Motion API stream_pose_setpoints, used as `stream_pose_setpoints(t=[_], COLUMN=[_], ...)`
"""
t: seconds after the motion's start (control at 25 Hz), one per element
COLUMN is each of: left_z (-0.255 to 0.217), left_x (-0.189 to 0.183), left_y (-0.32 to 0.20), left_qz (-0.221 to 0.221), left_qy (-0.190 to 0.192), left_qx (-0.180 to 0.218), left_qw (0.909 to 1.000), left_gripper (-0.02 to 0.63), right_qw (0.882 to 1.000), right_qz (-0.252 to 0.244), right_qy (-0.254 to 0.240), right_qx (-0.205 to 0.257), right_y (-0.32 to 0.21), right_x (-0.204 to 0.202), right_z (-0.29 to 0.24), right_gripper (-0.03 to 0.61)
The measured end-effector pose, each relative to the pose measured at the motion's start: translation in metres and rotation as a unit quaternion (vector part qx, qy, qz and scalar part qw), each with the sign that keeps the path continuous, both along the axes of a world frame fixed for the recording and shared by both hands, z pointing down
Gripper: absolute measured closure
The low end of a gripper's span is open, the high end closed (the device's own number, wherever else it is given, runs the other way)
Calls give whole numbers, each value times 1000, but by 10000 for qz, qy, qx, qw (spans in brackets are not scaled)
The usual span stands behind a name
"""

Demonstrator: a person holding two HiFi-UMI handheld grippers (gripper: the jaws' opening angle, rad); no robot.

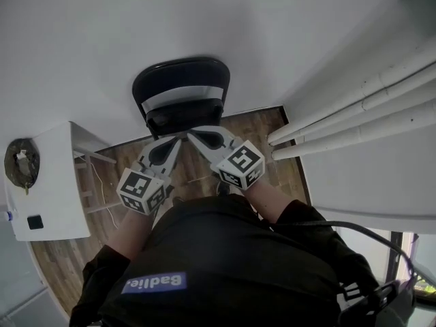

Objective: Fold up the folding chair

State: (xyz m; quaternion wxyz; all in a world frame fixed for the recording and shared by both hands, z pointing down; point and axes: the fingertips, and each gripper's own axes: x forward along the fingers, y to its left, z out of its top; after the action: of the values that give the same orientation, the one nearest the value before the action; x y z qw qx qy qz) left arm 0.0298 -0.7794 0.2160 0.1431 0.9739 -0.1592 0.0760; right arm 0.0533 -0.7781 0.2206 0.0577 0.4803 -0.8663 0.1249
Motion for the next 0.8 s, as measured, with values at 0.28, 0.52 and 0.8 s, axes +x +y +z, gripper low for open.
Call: stream_pose_setpoints(t=[0.28,0.52,0.8], left_z=[-15,-16,-16], left_x=[6,19,25], left_y=[5,20,30], left_qz=[-436,-487,-536], left_qy=[59,-10,-79], left_qx=[1,37,30], left_qw=[9990,9988,9985], left_gripper=[609,609,609], right_qw=[9997,9991,9989], right_qz=[-241,-367,-415], right_qy=[-67,-203,-208], right_qx=[-8,0,-21], right_y=[21,33,42], right_x=[11,18,28], right_z=[-12,-10,-11], right_gripper=[577,577,577])
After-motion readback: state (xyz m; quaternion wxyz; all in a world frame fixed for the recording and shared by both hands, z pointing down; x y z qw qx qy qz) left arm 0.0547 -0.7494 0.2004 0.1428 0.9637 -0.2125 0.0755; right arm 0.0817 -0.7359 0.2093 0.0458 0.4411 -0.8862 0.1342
